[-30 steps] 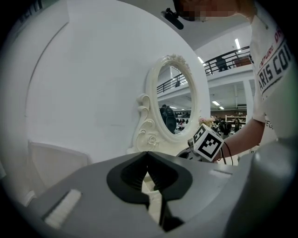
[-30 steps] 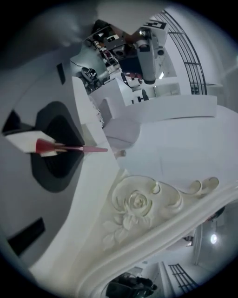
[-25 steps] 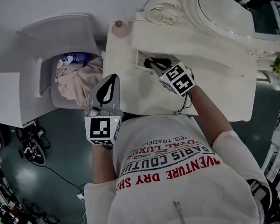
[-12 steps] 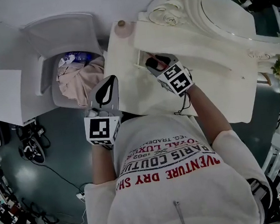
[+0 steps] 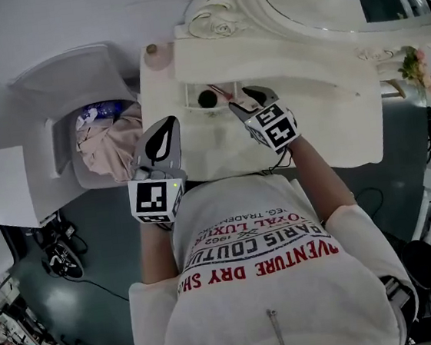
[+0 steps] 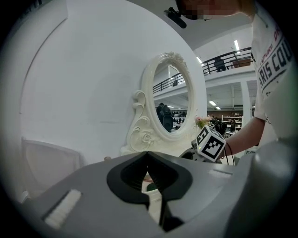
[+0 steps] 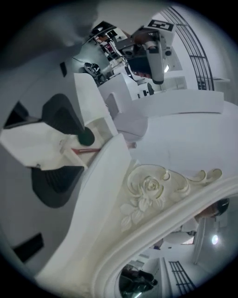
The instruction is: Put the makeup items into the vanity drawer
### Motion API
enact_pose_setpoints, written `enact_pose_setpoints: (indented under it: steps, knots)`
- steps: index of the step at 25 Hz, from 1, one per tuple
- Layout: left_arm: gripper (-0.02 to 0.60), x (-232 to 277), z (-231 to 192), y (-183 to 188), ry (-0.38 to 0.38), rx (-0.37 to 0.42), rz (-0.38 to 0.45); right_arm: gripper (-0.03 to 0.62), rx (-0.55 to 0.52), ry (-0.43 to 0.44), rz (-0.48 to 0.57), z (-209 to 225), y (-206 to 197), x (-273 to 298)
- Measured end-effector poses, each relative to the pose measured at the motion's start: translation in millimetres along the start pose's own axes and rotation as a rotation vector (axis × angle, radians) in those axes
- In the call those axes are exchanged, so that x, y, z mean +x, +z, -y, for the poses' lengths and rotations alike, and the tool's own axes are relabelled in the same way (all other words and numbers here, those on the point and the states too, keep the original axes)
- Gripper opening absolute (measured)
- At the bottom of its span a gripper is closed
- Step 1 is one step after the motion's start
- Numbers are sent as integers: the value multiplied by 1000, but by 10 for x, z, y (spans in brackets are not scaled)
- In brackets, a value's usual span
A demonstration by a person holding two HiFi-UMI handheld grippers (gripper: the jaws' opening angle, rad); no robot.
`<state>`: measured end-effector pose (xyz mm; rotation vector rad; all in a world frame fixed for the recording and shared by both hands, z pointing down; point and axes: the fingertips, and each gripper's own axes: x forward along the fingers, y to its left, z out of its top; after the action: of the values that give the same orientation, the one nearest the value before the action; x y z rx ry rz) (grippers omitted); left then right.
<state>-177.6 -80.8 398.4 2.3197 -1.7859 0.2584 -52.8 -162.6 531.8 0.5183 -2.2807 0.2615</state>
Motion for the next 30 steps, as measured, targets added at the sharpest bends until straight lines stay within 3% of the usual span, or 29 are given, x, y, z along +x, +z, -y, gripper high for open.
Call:
enact_pose_setpoints:
  steps: [7, 12, 16, 24, 27, 30]
  knots:
    - [11, 310, 285, -40, -139, 17, -42, 183, 205, -164, -39, 394, -579, -276]
    - [11, 510, 380, -117, -199, 29, -83, 183, 277, -198, -111, 484, -996, -195]
    - [11, 623, 383, -149, -226, 38, -106, 183, 287, -194, -125, 412, -1080, -50]
    - [11, 644, 291, -294, -237, 26, -149, 183, 209, -256, -174, 482, -1048, 161]
    - [11, 624, 222, -327, -227, 14, -157, 112, 214, -301, -200, 549, -1076, 154]
    - [11, 617, 177, -315, -221, 10, -151, 100, 189, -312, -213, 550, -1080, 145]
